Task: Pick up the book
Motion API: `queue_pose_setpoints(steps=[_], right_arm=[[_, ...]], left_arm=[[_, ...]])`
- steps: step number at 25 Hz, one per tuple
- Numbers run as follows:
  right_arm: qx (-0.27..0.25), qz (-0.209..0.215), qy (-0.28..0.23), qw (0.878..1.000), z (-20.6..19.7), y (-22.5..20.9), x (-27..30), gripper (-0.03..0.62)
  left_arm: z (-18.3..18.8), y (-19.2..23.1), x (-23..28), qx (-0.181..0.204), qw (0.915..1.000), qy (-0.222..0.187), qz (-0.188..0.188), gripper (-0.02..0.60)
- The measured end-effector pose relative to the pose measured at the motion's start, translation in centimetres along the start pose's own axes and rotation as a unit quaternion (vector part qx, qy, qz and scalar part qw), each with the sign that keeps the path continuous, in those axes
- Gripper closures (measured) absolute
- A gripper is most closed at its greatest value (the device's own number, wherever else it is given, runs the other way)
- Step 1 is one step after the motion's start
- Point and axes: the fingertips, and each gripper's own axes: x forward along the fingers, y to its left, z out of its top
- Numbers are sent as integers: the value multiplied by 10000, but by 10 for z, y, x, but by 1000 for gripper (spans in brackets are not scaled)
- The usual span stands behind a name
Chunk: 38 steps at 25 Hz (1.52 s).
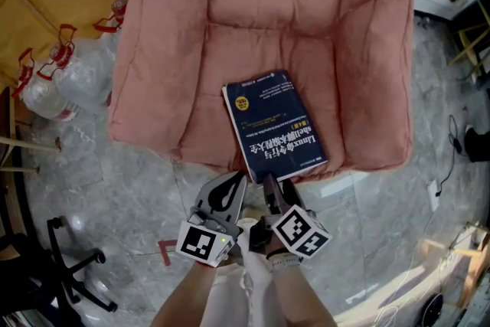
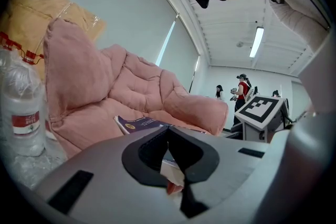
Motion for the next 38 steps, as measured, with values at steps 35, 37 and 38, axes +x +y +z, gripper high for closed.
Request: queue_pose_setpoints(steps=[35,37,38], right_arm=[[1229,850,211,9885,29,23,37,388],[1394,905,167,9860,30,24,34,402],[1486,934,160,9843,31,24,31,407]], left_arm=[[-2,21,14,212,9996,-205,14,574],[-2,20,14,122,9998,-114,63,574],[-3,18,13,30,9999,41,100,574]])
